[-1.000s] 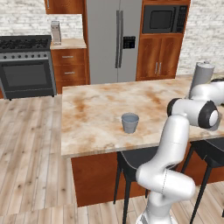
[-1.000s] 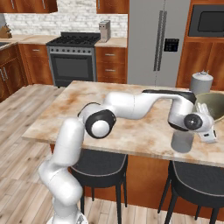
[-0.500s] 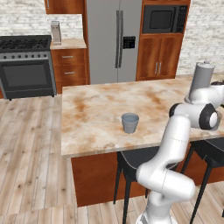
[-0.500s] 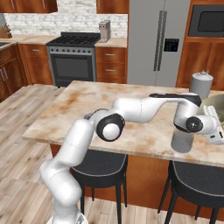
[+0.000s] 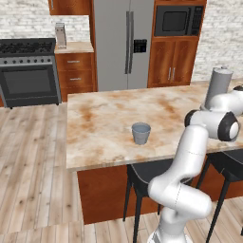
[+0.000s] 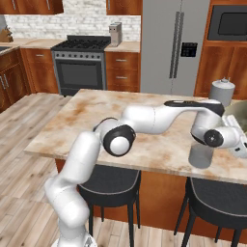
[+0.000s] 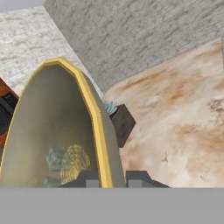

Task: There are four ice cubes in the ice bowl. Place two ice cubes in each glass of water.

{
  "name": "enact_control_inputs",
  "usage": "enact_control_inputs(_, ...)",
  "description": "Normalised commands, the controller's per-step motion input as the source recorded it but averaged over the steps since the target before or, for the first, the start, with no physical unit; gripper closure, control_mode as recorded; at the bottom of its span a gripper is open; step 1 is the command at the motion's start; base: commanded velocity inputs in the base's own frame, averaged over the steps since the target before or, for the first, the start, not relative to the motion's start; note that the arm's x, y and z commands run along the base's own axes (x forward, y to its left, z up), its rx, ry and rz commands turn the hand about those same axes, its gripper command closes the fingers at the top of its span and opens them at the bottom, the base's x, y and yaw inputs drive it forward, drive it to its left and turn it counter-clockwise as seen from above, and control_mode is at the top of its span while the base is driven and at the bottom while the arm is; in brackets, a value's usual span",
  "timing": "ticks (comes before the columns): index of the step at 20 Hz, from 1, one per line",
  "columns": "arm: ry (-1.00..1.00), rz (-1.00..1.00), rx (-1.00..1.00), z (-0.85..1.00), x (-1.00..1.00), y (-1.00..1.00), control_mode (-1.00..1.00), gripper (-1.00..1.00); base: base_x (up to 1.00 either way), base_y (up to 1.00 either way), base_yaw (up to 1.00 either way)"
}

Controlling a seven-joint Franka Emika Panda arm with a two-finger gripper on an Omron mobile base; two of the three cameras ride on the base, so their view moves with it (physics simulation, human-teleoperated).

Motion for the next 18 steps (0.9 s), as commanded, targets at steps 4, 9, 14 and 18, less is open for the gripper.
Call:
enact_control_inputs(4, 0.13, 0.00, -0.18, 0.00, 0.00, 0.04, -1.00, 1.00, 0.00, 0.00, 0.00)
enact_control_inputs(9, 0.03, 0.00, -0.02, 0.13, 0.00, 0.00, -1.00, 1.00, 0.00, 0.00, 0.00)
enact_control_inputs(14, 0.11, 0.01, 0.00, 0.29, 0.00, 0.00, -1.00, 1.00, 0.00, 0.00, 0.00)
enact_control_inputs(18, 0.01, 0.00, 0.00, 0.11, 0.00, 0.00, -1.00, 1.00, 0.00, 0.00, 0.00)
